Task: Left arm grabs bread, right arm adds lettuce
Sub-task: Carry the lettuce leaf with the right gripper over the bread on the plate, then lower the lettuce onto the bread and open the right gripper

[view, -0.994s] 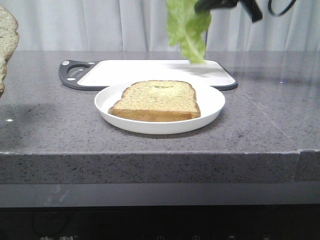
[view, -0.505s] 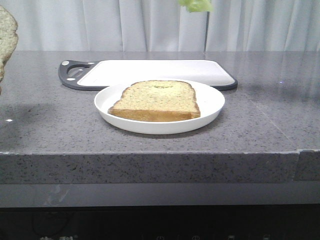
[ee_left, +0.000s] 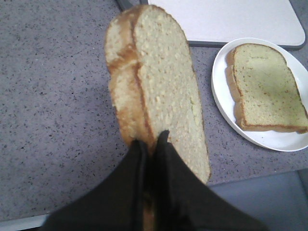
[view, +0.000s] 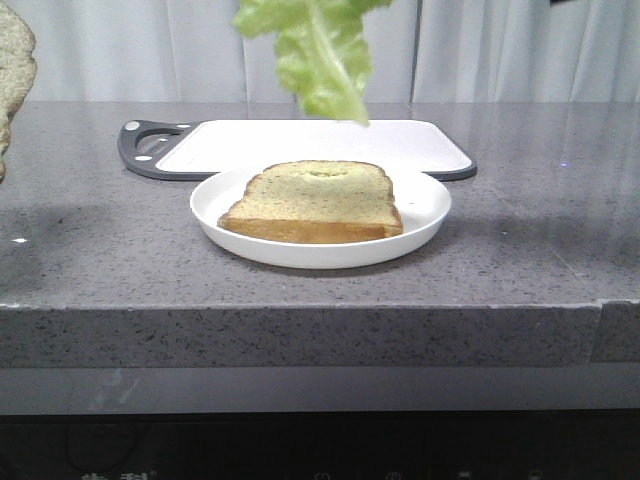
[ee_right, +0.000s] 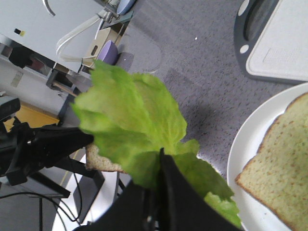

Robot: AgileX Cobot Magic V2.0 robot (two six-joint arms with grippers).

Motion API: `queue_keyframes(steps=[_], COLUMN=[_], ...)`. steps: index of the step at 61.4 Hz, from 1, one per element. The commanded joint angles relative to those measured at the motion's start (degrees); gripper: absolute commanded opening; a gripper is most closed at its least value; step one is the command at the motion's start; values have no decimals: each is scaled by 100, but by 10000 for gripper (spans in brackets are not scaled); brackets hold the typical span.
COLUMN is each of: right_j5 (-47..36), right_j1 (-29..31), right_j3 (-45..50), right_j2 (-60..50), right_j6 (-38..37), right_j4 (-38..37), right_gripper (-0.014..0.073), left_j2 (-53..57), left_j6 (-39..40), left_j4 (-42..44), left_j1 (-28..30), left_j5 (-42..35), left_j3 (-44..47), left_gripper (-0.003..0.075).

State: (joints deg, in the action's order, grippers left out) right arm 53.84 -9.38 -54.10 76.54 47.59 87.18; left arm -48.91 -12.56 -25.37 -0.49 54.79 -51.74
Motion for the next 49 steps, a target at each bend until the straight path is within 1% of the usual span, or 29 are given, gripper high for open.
queue_keyframes(steps=[1,10,29,41,49], right_j5=[179,222,710,617,196], right_j1=[-21,-28,-66,-66,-66], right_j3=[114,240,240,240,240], right_j2=[-166,29,818,1221,1336], right_j6=[282,283,283,293,424], right_j4=[758,907,1425,1524,1503], right_gripper=[-118,-118,-118,-118,-116], left_j2=[42,42,42,42,42], left_j6=[-15,-15,-15,-15,-15], left_j4=[-168,-168,-168,-168,-168], left_j1=[16,16,16,16,16], left_j5=[-427,-491,-491,-500,-500], left_j3=[-170,-170,-170,-170,-170], left_gripper=[-20,-20,-20,-20,-20])
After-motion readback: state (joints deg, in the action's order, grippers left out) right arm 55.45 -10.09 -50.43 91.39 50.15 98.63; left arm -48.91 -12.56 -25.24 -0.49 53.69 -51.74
